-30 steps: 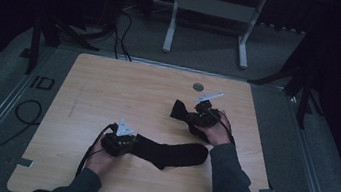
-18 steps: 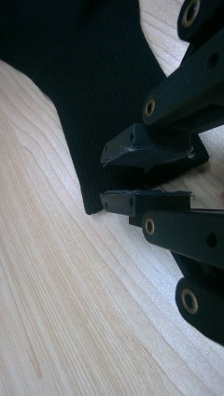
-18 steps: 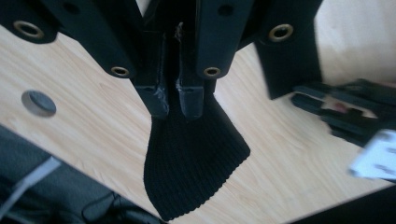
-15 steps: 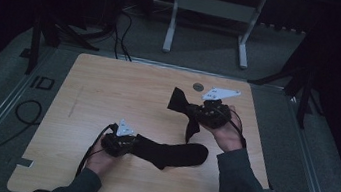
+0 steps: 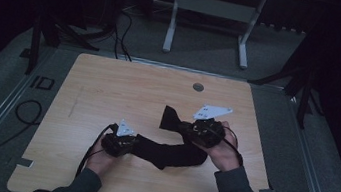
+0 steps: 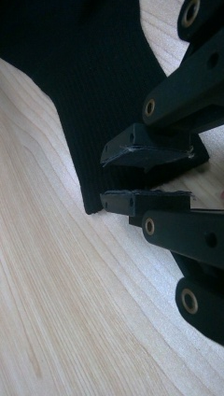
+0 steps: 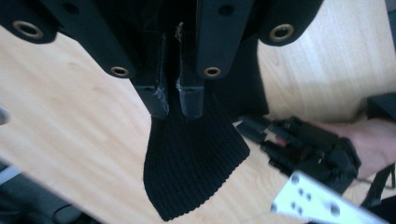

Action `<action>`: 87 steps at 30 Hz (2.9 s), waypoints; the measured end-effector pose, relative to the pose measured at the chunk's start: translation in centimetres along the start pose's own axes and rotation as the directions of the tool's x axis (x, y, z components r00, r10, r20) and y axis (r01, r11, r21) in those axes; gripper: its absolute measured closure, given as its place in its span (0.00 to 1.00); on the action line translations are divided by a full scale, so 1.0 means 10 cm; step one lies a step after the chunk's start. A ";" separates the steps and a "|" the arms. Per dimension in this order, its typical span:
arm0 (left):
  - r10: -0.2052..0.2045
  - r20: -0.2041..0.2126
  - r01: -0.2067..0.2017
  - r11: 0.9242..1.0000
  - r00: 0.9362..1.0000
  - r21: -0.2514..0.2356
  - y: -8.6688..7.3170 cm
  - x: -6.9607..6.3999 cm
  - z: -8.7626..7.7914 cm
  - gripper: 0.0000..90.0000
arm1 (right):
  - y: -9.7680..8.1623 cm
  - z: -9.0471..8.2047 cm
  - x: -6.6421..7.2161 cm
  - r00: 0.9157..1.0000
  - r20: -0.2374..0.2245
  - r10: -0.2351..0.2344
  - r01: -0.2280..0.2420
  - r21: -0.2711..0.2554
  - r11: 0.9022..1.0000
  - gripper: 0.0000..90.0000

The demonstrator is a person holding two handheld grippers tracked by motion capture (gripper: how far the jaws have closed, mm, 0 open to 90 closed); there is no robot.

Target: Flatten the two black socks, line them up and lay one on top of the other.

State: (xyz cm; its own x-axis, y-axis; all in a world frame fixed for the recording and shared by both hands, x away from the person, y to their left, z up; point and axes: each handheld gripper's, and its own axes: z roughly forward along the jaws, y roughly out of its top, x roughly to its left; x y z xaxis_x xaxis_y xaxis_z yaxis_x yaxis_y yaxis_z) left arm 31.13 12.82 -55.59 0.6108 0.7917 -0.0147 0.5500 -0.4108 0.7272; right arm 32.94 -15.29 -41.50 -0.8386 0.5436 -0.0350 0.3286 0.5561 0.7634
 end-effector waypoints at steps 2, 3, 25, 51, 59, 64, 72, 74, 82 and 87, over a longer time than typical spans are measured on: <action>-0.005 0.000 0.005 1.000 1.000 -0.003 0.00 0.01 -0.01 0.85 | -0.04 0.09 0.04 1.000 -0.014 0.009 -0.009 0.016 1.000 0.92; -0.006 -0.001 0.006 1.000 1.000 -0.002 0.00 0.01 -0.01 0.85 | -0.05 0.14 0.06 1.000 -0.022 0.013 -0.012 0.026 1.000 0.92; -0.050 -0.007 0.049 0.997 0.999 -0.056 0.02 0.11 -0.17 0.85 | -0.27 1.04 0.35 0.980 -0.096 0.176 -0.150 0.228 0.962 0.92; 0.011 0.012 -0.010 1.000 1.000 -0.029 0.01 -0.01 -0.11 0.85 | -0.31 1.33 0.48 0.969 -0.085 0.233 -0.201 0.278 0.939 0.91; 0.040 -0.001 -0.040 0.999 0.999 -0.002 0.00 -0.06 -0.03 0.85 | -0.34 1.38 0.50 0.969 -0.095 0.228 -0.190 0.301 0.934 0.90; 0.053 -0.004 -0.053 0.999 0.999 0.008 0.00 -0.07 -0.01 0.86 | -0.32 1.34 0.48 0.965 -0.119 0.232 -0.192 0.281 0.940 0.81; 0.066 -0.013 -0.066 0.998 0.998 0.013 0.00 -0.09 -0.01 0.87 | -0.20 0.98 0.32 0.965 -0.106 0.238 -0.217 0.179 0.960 0.74; 0.062 -0.011 -0.062 0.998 0.998 0.015 0.00 -0.09 -0.01 0.87 | -0.20 0.86 0.22 0.968 -0.064 0.241 -0.229 0.159 0.960 0.73; 0.054 -0.009 -0.054 0.998 0.998 0.017 0.00 -0.09 -0.01 0.88 | -0.36 0.65 -0.03 0.964 0.057 0.261 -0.267 0.140 0.953 0.73; 0.053 -0.007 -0.053 0.998 0.999 0.018 0.00 -0.09 -0.01 0.88 | -0.55 0.57 -0.13 0.947 0.147 0.285 -0.306 0.140 0.942 0.73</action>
State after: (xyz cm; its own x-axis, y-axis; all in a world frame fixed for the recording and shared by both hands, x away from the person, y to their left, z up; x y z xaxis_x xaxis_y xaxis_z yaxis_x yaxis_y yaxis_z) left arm 30.57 12.12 -55.52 0.6349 0.7721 0.0291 0.5271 -0.4603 0.7143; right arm 34.67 -15.49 -49.33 -0.6368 0.7657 0.0903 0.6266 0.4458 0.6392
